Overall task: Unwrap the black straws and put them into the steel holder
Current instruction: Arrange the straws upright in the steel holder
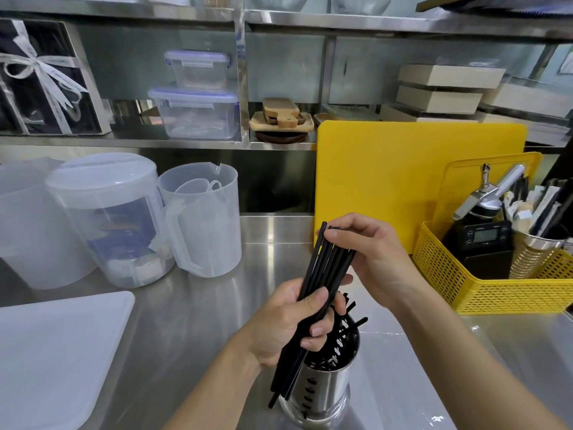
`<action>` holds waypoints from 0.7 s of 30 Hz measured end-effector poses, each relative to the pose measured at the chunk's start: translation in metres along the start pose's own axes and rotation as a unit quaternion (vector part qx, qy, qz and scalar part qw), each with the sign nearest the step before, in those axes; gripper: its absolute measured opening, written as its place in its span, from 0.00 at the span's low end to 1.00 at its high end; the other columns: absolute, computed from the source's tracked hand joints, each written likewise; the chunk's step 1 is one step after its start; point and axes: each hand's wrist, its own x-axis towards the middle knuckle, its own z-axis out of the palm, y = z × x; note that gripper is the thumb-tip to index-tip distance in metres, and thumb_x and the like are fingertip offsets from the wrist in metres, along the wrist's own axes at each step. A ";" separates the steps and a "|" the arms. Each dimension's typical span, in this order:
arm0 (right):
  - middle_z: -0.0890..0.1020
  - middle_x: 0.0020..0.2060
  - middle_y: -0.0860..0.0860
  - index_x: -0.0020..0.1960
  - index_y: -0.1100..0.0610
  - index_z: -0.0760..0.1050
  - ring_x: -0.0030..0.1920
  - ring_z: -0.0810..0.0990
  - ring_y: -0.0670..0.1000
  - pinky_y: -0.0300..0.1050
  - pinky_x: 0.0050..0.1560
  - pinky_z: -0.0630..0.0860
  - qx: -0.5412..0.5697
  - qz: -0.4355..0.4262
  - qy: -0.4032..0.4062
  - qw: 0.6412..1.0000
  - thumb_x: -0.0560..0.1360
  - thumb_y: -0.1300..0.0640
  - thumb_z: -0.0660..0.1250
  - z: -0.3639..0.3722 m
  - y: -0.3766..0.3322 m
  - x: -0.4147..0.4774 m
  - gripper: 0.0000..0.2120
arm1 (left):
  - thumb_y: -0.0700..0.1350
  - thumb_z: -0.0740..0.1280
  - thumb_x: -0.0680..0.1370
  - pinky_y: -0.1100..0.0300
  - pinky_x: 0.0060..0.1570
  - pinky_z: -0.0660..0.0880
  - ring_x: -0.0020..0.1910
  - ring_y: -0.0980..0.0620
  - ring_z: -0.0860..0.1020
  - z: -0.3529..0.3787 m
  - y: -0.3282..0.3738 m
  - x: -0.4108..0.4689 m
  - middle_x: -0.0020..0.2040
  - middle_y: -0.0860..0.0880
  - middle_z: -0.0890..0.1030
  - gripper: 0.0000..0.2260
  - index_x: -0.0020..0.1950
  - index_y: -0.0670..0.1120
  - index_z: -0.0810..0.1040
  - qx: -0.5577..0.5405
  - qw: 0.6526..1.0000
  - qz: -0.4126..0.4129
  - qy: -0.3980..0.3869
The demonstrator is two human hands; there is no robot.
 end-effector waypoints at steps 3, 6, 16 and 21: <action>0.79 0.31 0.48 0.33 0.57 0.77 0.34 0.75 0.49 0.41 0.38 0.70 -0.034 -0.028 0.001 0.999 0.62 0.63 0.71 -0.002 -0.009 0.005 0.04 | 0.41 0.59 0.77 0.68 0.22 0.62 0.26 0.58 0.67 -0.001 0.001 0.000 0.39 0.50 0.77 0.11 0.57 0.40 0.73 0.022 1.000 -0.003 0.005; 0.75 0.31 0.47 0.35 0.55 0.75 0.34 0.71 0.47 0.42 0.37 0.66 -0.058 -0.064 0.098 0.991 0.69 0.63 0.69 -0.011 -0.025 0.018 0.07 | 0.42 0.60 0.76 0.68 0.22 0.62 0.26 0.58 0.66 -0.004 0.003 -0.003 0.37 0.52 0.76 0.12 0.59 0.42 0.74 0.057 0.998 -0.020 0.015; 0.75 0.25 0.43 0.41 0.50 0.66 0.25 0.75 0.40 0.33 0.24 0.69 -0.243 -0.377 0.191 0.873 0.73 0.55 0.62 -0.006 0.002 -0.001 0.04 | 0.51 0.62 0.78 0.66 0.18 0.68 0.19 0.58 0.67 -0.010 0.029 0.016 0.24 0.52 0.69 0.13 0.37 0.45 0.67 -0.083 0.947 -0.006 0.309; 0.75 0.24 0.49 0.40 0.56 0.67 0.29 0.73 0.49 0.32 0.26 0.67 -0.404 -0.438 0.009 0.803 0.68 0.60 0.64 0.008 0.050 -0.015 0.05 | 0.49 0.59 0.80 0.57 0.30 0.81 0.32 0.48 0.83 -0.008 0.042 0.028 0.33 0.41 0.83 0.17 0.37 0.39 0.75 -0.174 0.943 0.020 0.284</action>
